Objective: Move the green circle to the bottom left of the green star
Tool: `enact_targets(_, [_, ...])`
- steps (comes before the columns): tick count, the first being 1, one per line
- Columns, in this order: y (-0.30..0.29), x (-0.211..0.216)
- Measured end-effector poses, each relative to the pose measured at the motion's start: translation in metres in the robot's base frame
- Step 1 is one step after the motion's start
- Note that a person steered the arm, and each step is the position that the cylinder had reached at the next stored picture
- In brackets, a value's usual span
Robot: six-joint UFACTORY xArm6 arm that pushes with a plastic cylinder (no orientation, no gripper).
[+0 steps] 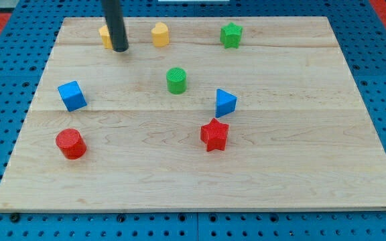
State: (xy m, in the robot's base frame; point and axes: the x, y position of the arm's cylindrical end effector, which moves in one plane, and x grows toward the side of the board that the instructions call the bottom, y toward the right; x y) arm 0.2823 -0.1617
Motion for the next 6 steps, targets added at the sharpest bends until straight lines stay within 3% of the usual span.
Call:
enact_targets(1, [-0.007, -0.004])
enact_targets(3, [0.052, 0.118])
enact_targets(4, [0.141, 0.115])
enact_targets(5, [0.171, 0.06])
enact_targets(6, [0.187, 0.052])
